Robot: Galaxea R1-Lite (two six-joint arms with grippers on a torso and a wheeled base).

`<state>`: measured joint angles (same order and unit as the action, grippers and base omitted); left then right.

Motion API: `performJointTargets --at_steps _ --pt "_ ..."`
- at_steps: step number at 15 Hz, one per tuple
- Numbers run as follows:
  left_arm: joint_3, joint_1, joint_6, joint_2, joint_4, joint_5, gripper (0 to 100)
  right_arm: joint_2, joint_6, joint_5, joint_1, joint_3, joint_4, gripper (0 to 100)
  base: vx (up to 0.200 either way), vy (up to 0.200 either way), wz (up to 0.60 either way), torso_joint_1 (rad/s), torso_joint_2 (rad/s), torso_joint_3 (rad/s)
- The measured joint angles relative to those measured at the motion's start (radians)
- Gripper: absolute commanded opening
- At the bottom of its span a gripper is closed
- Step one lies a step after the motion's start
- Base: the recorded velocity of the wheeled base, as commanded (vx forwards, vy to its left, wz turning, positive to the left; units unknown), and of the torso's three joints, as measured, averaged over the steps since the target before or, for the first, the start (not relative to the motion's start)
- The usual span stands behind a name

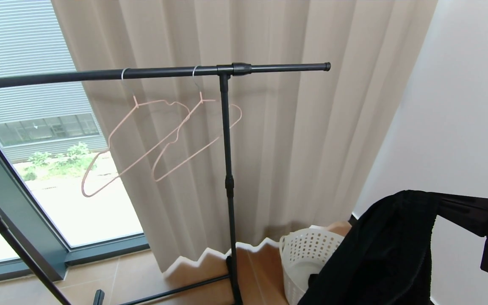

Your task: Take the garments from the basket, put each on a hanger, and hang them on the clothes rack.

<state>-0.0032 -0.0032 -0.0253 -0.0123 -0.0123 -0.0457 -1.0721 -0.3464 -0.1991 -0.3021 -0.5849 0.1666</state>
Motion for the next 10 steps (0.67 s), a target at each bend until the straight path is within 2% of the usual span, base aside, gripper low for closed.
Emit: performJointTargets --at_steps 5,10 --pt "0.0 0.0 0.001 0.0 0.0 0.001 100 0.021 0.0 0.001 0.0 0.002 -0.001 0 0.0 0.0 0.0 0.247 -0.58 -0.329" --pt "0.0 0.0 0.001 0.0 0.0 0.0 100 0.024 -0.001 0.001 0.0 0.008 -0.001 0 0.0 0.0 0.0 0.184 -0.41 -0.229"
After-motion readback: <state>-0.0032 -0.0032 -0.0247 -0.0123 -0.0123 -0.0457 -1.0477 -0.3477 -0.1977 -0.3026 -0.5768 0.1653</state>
